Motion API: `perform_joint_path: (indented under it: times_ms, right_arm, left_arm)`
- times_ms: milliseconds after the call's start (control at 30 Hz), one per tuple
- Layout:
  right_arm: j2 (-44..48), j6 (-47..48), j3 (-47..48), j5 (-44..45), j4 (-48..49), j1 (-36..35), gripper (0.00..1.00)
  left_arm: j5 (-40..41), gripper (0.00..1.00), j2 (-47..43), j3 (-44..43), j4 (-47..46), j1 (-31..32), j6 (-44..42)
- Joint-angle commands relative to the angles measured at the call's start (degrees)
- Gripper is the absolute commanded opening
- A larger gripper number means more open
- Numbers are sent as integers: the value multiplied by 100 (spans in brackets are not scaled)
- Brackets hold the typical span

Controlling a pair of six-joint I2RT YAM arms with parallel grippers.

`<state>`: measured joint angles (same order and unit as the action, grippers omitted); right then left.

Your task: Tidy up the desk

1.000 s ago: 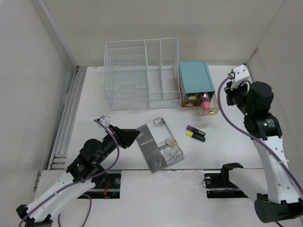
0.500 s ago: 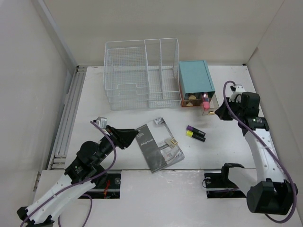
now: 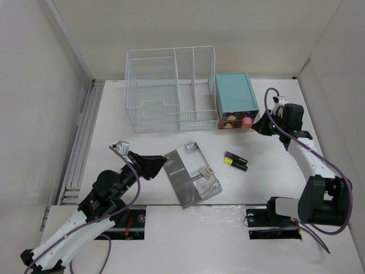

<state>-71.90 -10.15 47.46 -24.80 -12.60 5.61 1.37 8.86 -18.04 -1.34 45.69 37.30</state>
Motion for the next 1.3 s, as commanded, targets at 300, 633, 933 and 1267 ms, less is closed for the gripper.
perform_joint_path:
  times_ms: [300,633,933,1267]
  right_arm:
    - [-1168,-409,447,335,1506,28,0]
    - [-1442,-242,563,441,1779,-33,0]
    - [499,1217,-114,-861,391,-884,100]
    - [-455,393,-422,247,1013,-1607,35]
  left_arm:
    - [4,30,124,-86,-305,27,-47]
    - [4,30,124,-85,-305,27,-47]
    - [-154,30,238,117,-744,27,58]
    - [-286,30,450,64,-912,27,111]
